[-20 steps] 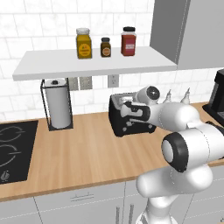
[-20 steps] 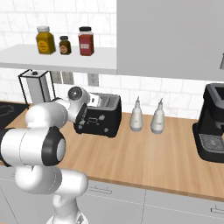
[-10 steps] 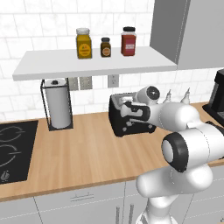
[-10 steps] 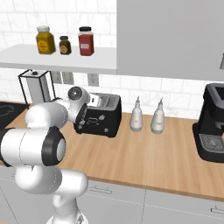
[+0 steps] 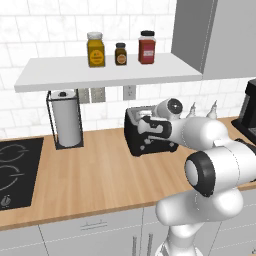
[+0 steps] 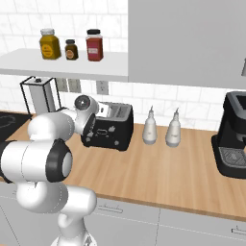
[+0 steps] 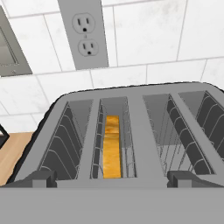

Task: Start the toaster. Once the lever pops up, take the bread to the plate on the dining counter.

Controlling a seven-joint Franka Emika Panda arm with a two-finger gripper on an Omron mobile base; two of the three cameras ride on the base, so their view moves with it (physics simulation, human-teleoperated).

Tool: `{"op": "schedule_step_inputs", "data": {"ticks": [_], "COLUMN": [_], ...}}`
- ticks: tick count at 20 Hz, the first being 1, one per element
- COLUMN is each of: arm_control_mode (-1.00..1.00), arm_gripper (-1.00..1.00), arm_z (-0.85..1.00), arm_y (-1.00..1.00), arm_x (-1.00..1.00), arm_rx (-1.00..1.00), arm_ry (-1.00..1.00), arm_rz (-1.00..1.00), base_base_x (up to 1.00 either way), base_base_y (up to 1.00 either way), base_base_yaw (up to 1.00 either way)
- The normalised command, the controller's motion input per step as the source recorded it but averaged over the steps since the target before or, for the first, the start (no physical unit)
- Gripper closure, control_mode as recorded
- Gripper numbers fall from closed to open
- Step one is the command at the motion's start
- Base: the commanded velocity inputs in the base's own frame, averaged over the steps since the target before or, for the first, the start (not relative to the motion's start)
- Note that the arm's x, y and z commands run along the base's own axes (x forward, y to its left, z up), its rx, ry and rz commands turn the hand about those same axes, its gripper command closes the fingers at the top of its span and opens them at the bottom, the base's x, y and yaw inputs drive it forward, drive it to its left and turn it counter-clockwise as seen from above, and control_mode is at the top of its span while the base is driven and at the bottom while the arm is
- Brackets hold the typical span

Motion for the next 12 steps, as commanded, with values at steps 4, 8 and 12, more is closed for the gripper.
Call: {"op": "schedule_step_inputs", "data": {"ticks": [4,8,12], "arm_control_mode": [-1.00,-1.00,-1.00], "arm_gripper": [-1.00,-1.00,-1.00], "arm_z": [0.00,0.00,0.00], "arm_y": [0.00,0.00,0.00], "arm_x": [0.00,0.00,0.00], "arm_rx": [0.00,0.00,0.00], "arm_ry": [0.00,0.00,0.00], "arm_rz": [0.00,0.00,0.00], "base_base_x": [0.00,0.00,0.00], "base_base_y": [0.00,0.00,0.00], "base_base_yaw": [0.00,0.00,0.00]}}
